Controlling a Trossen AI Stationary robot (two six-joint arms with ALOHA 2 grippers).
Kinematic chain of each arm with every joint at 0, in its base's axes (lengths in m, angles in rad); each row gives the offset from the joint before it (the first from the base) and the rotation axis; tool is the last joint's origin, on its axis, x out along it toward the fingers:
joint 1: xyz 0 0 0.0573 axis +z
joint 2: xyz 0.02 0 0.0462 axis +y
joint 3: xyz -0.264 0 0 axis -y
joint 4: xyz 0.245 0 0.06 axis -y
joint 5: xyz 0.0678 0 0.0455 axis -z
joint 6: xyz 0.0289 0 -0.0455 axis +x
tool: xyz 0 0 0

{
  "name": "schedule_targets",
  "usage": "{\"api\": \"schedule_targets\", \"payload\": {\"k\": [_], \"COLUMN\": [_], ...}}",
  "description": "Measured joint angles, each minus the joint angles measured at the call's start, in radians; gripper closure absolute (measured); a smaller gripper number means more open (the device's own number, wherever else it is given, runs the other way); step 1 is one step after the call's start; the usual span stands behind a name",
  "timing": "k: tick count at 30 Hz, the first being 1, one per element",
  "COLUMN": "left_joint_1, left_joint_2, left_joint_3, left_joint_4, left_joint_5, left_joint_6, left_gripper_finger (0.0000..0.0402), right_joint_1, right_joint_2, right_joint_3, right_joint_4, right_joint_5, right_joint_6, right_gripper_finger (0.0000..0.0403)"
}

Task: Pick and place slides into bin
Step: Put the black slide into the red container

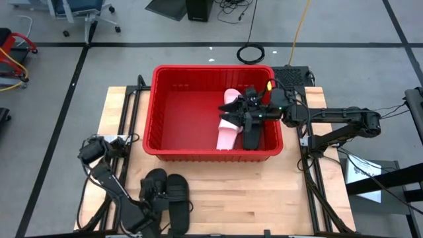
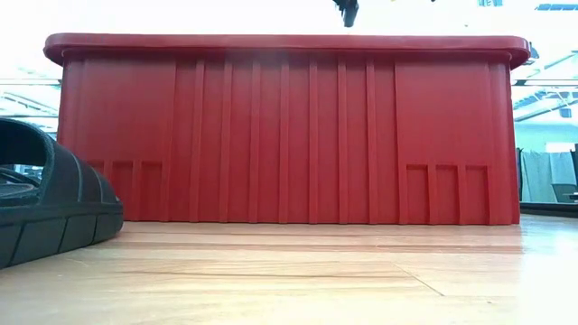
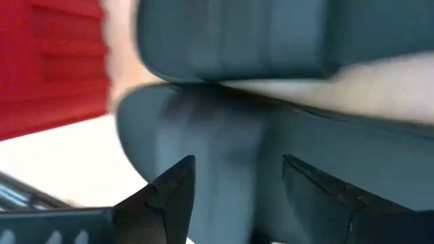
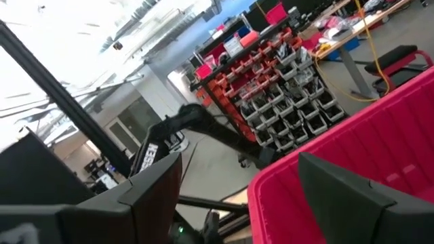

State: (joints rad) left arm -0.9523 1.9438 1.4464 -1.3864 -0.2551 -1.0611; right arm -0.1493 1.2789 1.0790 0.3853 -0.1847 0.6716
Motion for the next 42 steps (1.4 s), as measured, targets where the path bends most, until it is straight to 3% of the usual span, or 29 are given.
{"api": "schedule_targets", "payload": {"k": [12, 20, 24, 31, 42], "left_joint_1": [0.111, 0.144, 0.146, 0.145, 0.109], "left_joint_2": [0.000, -0.001, -0.001, -0.001, -0.101], "left_joint_3": [-0.194, -0.217, -0.217, -0.217, -0.145], "left_joint_4": [0.059, 0.030, 0.027, 0.020, -0.039], "left_joint_5": [-0.047, -0.061, -0.061, -0.034, 0.009], "left_joint_6": [0.095, 0.108, 0.122, 0.136, 0.038], "left_gripper_finger": [0.0188, 0.0195, 0.0246, 0.0386, 0.0394], "right_joint_1": [0.008, 0.016, 0.029, 0.029, 0.029], "right_joint_2": [0.001, 0.001, 0.001, 0.001, 0.001], "right_joint_3": [0.000, 0.000, 0.000, 0.000, 0.000], "right_joint_4": [-0.032, -0.032, -0.032, -0.033, -0.040], "right_joint_5": [0.004, 0.004, 0.004, 0.018, 0.034], "right_joint_6": [-0.002, 0.020, 0.013, 0.002, -0.006], "right_gripper_finger": [0.0122, 0.0122, 0.0122, 0.0122, 0.0122]}}
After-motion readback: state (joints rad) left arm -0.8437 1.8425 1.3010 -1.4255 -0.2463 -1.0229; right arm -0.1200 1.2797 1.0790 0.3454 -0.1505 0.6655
